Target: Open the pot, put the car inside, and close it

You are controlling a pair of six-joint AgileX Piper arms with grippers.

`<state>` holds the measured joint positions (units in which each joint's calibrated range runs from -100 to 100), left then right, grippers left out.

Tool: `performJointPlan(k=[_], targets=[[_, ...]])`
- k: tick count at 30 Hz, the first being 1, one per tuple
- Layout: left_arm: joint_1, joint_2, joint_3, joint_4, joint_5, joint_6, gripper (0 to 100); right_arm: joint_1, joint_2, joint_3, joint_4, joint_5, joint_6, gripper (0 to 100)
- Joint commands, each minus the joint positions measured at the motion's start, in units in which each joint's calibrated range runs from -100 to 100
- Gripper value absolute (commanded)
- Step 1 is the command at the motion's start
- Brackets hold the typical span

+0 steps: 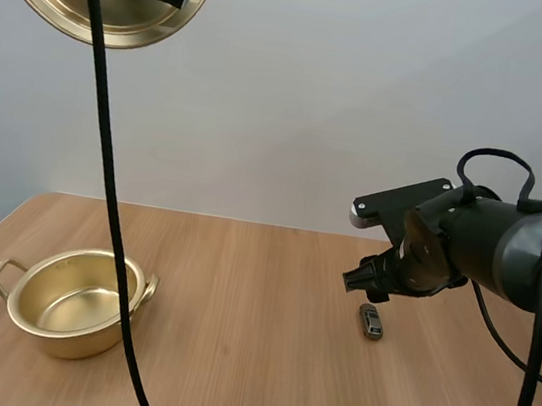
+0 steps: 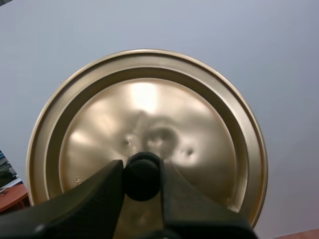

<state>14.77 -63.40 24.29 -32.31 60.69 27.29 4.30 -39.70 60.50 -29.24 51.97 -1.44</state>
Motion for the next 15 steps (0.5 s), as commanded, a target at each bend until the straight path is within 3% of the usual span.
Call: performJointPlan(k=[1, 15], targets=[[0.03, -0.02, 0.0, -0.01, -0.03, 0.01, 0, -0.05, -0.04, -0.05, -1.17, -0.46, -0.04, 100], [0.03, -0.04, 0.0, -0.01, -1.18, 0.22, 0, -0.05, -0.04, -0.05, -5.01, 1.99, -0.85, 100]])
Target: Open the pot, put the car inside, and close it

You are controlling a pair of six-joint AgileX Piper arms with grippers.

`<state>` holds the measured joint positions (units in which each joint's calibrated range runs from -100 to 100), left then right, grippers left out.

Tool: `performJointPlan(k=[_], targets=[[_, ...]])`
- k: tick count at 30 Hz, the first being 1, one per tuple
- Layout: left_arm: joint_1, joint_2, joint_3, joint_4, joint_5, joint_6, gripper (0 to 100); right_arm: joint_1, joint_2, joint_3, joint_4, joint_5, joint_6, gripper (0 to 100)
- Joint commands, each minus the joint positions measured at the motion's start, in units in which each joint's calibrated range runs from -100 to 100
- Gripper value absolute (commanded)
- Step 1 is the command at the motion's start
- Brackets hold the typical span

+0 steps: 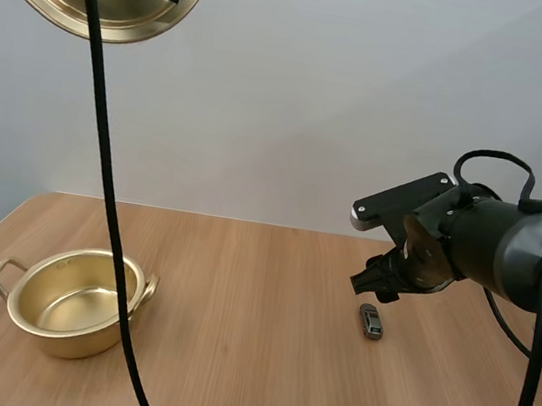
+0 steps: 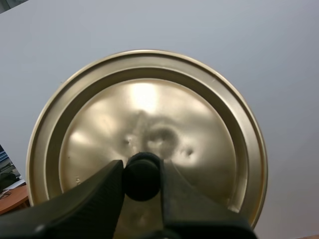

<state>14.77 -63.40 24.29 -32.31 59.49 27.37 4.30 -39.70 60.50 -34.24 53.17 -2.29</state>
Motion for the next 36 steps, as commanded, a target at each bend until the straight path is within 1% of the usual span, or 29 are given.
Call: performJointPlan(k=[1, 16, 25, 27, 28, 29, 31, 36], targets=[[0.03, -0.04, 0.0, -0.01, -0.18, 0.27, 0, -0.05, -0.04, -0.05, -0.02, 1.24, 0.0, 100], [0.03, -0.04, 0.0, -0.01, -0.75, 0.26, 0, -0.05, 0.01, -0.05, 0.09, 4.34, -0.68, 100], [0.03, -0.04, 0.0, -0.01, -0.75, 0.26, 0, -0.05, 0.26, -0.05, 0.56, -0.44, -0.29, 100], [0.03, -0.04, 0.0, -0.01, -0.75, 0.26, 0, -0.05, 0.39, -0.05, 0.84, -1.67, -0.2, 86], [0.03, -0.04, 0.0, -0.01, -0.75, 0.26, 0, -0.05, 0.39, -0.05, 1.24, -2.38, -0.2, 86], [0.03, -0.04, 0.0, -0.01, -0.58, 0.26, 0, -0.05, 0.51, -0.05, 1.24, -2.94, -0.2, 89], [0.03, -0.04, 0.0, -0.01, -0.58, 0.26, 0, -0.05, 1.13, -0.05, 1.33, -4.33, -0.2, 100], [0.03, -0.04, 0.0, -0.01, 0.04, 0.26, 0, -0.05, 4.77, -0.05, 1.33, -6.92, -0.05, 100]])
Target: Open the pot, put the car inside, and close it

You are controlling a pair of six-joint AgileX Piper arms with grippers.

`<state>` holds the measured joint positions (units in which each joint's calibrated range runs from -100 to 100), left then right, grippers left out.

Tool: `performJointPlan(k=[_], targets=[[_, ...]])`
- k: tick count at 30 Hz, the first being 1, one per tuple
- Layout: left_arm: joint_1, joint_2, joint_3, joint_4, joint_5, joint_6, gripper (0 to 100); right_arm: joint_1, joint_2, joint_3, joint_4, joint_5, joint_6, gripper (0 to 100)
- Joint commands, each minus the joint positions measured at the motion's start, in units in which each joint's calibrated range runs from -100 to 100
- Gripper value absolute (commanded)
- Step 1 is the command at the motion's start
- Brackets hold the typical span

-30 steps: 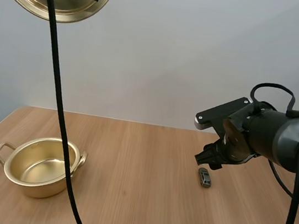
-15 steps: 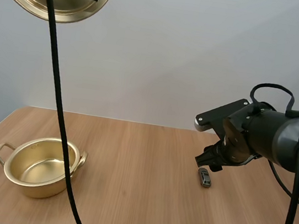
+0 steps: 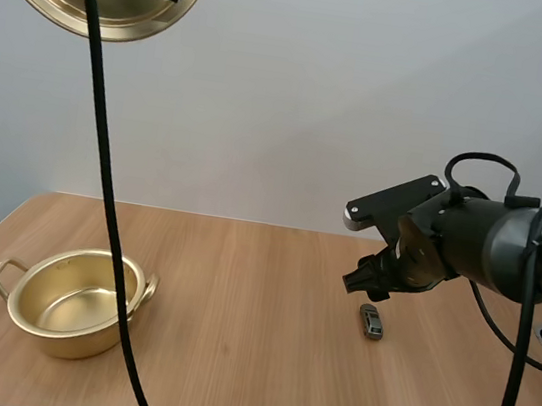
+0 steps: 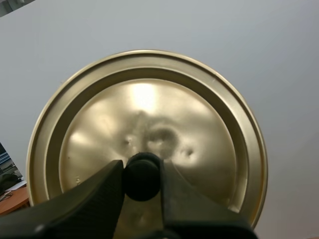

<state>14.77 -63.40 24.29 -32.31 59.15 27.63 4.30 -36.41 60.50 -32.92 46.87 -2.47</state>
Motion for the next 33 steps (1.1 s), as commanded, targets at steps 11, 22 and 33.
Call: performJointPlan(k=[11, 22, 33], targets=[[0.03, -0.04, 0.0, 1.82, 2.64, 0.0, 0, -0.05, 10.49, -3.95, 0.11, 2.86, 3.58, 100], [0.03, -0.04, 0.0, 3.4, 4.44, 0.0, 0, -2.7, 17.73, -7.76, 3.57, 4.62, 4.65, 100], [0.03, -0.04, 0.0, 3.4, 4.44, 0.0, 0, -2.99, 21.39, -12.82, 10.37, 9.58, 1.9, 91]])
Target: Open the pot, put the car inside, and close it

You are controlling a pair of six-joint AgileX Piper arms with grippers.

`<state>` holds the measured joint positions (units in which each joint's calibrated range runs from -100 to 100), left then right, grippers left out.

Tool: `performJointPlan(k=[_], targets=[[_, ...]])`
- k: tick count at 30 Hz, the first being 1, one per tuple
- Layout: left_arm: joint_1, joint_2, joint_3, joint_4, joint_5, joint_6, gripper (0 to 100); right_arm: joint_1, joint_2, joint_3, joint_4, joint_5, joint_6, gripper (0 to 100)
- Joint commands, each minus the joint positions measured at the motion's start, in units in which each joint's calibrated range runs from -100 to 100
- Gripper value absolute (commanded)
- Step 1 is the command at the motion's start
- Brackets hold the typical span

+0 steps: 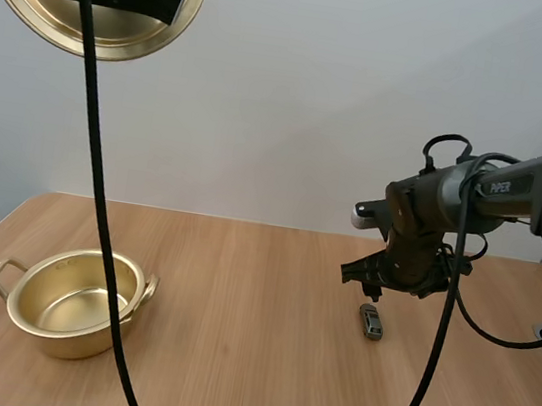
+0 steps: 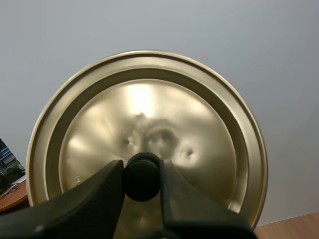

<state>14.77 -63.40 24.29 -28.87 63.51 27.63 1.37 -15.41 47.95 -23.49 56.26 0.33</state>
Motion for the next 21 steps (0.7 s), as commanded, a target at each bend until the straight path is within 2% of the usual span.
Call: performJointPlan(k=[1, 8, 21], targets=[[0.03, -0.04, 0.0, -0.16, 0.08, 0.0, 0, -0.06, 1.09, -0.84, 2.12, 1.02, -2.29, 91], [0.03, -0.04, 0.0, -0.16, 0.08, 0.0, 0, -0.06, 6.88, -4.81, 2.62, 6.58, -6.05, 91], [0.03, -0.04, 0.0, -0.48, 0.08, 0.0, 0, -0.06, 7.87, -4.76, 2.57, 1.64, -6.05, 91]])
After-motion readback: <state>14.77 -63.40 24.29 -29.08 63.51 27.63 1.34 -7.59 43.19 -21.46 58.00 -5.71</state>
